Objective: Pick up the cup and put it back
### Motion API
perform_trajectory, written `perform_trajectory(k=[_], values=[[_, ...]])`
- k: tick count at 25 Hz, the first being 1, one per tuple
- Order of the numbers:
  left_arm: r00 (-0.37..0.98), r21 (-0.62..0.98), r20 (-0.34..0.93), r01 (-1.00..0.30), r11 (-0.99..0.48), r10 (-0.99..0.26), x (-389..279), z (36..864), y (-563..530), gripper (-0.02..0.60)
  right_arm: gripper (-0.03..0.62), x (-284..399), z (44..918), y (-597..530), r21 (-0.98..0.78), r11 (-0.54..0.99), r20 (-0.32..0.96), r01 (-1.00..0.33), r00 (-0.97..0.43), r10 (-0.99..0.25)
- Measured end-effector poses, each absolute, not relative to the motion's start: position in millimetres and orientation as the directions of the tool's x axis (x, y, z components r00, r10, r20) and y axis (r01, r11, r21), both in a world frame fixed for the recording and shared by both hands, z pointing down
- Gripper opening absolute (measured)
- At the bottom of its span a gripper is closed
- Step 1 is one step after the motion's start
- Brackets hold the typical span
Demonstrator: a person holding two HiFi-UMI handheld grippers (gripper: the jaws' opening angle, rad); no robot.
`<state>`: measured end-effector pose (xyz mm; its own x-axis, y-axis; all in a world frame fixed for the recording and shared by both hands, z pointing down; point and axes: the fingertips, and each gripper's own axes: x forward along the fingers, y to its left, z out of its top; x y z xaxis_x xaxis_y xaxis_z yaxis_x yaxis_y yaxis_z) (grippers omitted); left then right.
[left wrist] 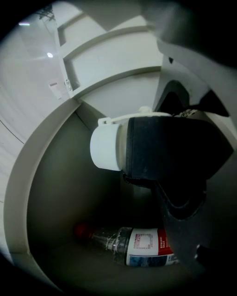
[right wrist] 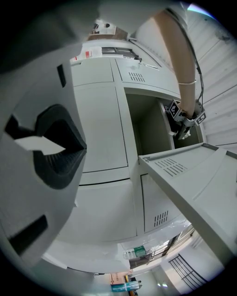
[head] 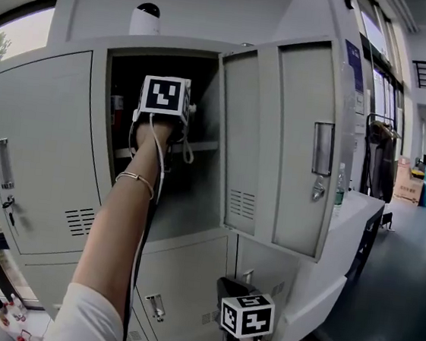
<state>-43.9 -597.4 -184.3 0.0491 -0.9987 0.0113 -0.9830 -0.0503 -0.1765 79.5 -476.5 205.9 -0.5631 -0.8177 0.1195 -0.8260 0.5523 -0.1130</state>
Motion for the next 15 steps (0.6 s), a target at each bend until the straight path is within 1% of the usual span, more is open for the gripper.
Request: perform_trajectory(k=[4,9,11,15], values=[[-0.021,-0.230,-0.048,-0.973,0.031,-0.999,-54,-193,-596,0.384,-0.009,88,213,-473,-0.114,0.535,0.130,-0.837,-0.547,-0.827],[0.071,-0.070,-0.086,-0.995,-0.065,-0.994,-54,-198,-586,0.383,-0.009,96,217,-469,-0.119,0.521,0.129,-0.845,-0.533,-0.836],[0.075,-0.054,-0.082,-0.996,-0.071,-0.994,-60,-198,-583,0.383,-0.009,92,221,-468,-0.128,0.526,0.140,-0.841,-0.541,-0.829],[0.067,-0.069,-0.090,-0.996,-0.061,-0.994,-60,-199,-578,0.383,-0.009,80,217,-466,-0.122,0.542,0.133,-0.831,-0.555,-0.821]])
